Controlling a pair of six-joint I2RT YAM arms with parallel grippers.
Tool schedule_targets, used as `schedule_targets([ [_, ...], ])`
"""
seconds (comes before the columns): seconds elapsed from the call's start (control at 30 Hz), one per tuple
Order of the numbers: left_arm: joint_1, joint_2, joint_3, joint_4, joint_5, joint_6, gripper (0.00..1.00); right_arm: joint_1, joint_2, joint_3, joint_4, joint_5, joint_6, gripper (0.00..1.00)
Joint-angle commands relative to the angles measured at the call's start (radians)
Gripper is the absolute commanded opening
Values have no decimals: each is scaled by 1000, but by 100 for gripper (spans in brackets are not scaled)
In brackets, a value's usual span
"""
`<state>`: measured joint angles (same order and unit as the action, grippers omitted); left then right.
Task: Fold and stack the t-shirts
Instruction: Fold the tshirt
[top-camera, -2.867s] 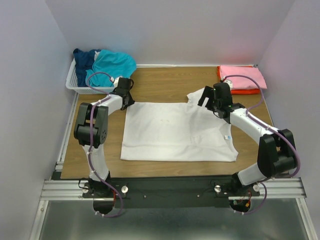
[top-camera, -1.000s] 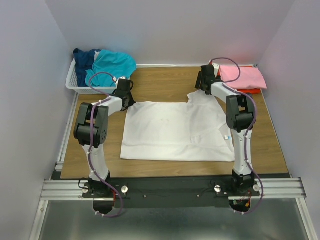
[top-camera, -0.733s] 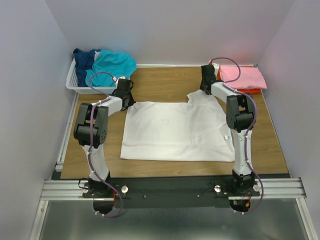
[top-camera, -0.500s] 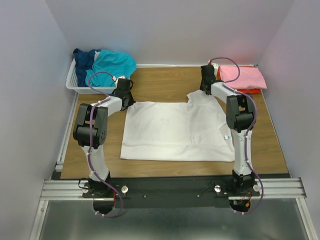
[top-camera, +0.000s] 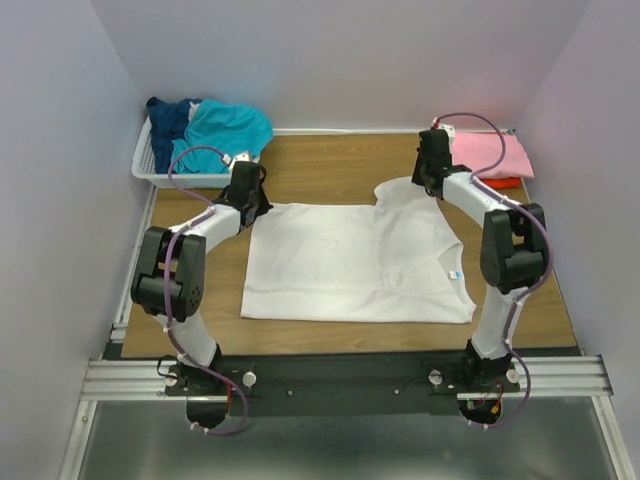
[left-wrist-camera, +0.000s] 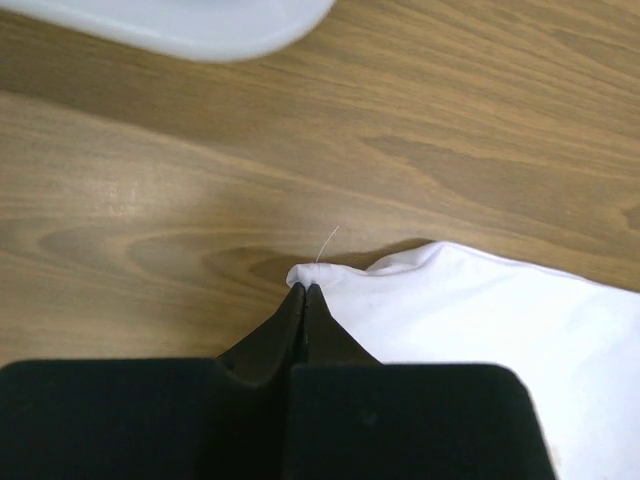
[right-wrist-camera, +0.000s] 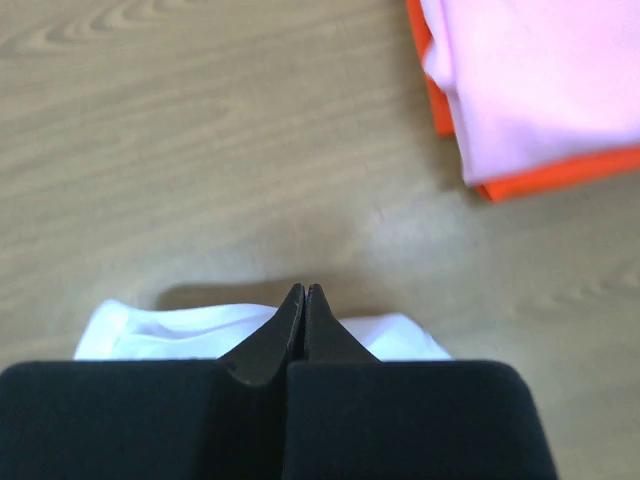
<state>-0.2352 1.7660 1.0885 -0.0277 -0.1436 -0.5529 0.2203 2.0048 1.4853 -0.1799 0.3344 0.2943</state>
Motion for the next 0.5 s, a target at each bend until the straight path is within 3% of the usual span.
schedule_targets([
  [0.0, -27, -89, -65, 23, -36, -28, 0, -2, -128, -137, -6, -41, 8, 1],
  [0.47, -62, -422, -384, 78, -70, -108, 0, -2, -654, -565, -12, -54, 63, 1],
])
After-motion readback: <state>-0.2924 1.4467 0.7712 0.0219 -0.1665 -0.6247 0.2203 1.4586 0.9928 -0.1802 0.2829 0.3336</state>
